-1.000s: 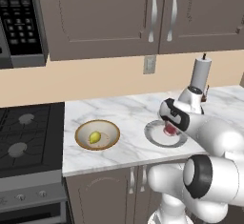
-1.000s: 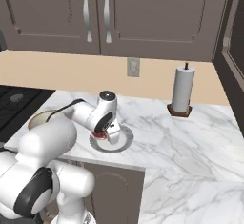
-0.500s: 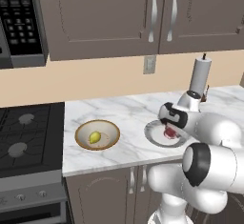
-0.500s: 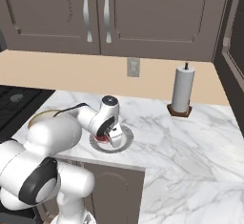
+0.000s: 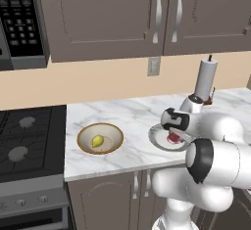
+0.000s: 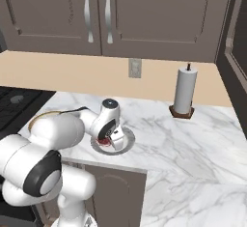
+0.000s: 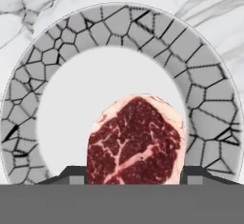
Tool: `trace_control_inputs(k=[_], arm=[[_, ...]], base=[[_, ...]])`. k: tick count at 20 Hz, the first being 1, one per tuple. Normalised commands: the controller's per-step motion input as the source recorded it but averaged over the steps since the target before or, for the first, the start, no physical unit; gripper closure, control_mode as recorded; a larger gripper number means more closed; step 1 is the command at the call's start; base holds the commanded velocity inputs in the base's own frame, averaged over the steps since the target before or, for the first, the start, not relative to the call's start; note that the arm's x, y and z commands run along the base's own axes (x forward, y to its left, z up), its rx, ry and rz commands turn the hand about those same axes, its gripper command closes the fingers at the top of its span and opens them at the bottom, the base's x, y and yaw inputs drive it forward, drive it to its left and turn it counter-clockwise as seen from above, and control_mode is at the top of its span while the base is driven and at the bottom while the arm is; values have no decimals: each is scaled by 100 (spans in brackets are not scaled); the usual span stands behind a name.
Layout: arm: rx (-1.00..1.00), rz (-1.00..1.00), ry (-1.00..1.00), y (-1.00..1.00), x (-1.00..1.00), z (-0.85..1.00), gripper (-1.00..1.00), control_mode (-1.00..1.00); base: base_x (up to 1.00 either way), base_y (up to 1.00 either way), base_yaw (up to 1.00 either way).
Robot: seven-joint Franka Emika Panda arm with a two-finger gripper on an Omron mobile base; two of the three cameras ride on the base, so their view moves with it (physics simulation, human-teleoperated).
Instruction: Place the steak on the plate and place the lemon on the same plate.
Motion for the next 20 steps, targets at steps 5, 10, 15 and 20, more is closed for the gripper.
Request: trace_control_inputs(k=[5, 10, 15, 20], arm=[[-4, 0, 0, 0, 18, -3, -100, -100], [-5, 0, 0, 0, 19, 0, -100, -100], [0, 0, -3, 0, -1, 5, -100, -100], [2, 0, -14, 0, -28, 60, -100, -100]], base=[[0, 0, 0], [0, 0, 0], [0, 0, 0], [0, 0, 0]])
